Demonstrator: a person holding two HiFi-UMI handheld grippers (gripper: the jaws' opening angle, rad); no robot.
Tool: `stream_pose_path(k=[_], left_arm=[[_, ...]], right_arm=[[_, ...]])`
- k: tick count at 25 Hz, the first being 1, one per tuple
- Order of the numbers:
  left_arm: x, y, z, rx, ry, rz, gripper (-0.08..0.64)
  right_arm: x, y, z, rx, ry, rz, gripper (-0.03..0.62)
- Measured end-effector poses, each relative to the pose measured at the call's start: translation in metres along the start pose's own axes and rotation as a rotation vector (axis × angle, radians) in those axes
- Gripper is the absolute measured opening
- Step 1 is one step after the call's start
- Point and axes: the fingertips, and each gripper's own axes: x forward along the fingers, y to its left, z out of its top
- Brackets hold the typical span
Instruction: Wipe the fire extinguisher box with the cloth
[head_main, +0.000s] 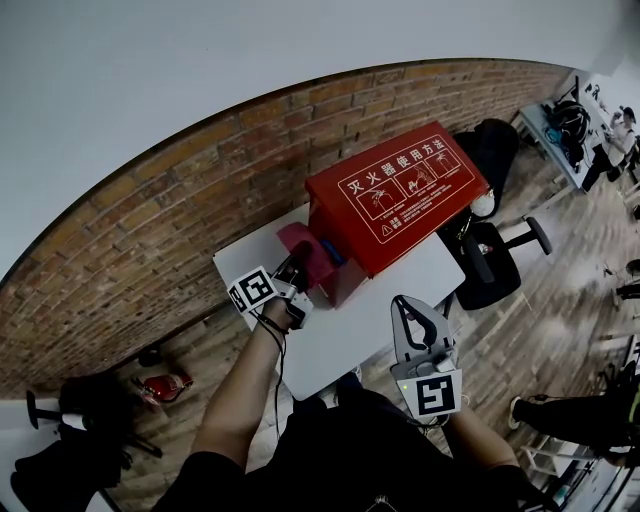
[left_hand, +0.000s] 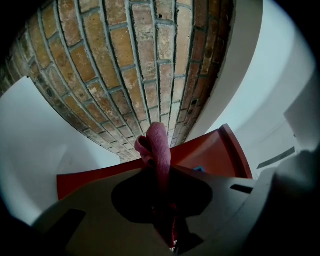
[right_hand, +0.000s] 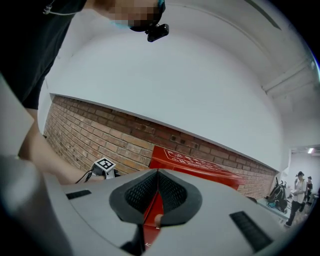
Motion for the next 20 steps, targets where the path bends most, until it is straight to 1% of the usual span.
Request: stream_pose_path(k=[6, 12, 16, 20], left_arm=[[-0.001, 0.017, -0.005, -0.025, -0.007, 0.002, 0.109], [0.0, 0.026, -0.007, -0.031, -0.003, 0.004, 0.109], [-0.001, 0.037, -0.008, -0.015, 0.006, 0.027, 0.109], [-0.001, 0.052, -0.011, -0.02, 0.005, 0.052, 0.109]], right_arm=[[0.001, -0.003, 0.012, 0.026, -0.027, -0.012, 0.02], [0.002, 0.0, 0.02, 0.04, -0.038, -0.015, 0.02], [0.002, 0.004, 0.025, 0.041, -0.042, -0.016, 0.02], [0.003, 0.005, 0.031, 0.037, -0.051, -0.019, 0.02]])
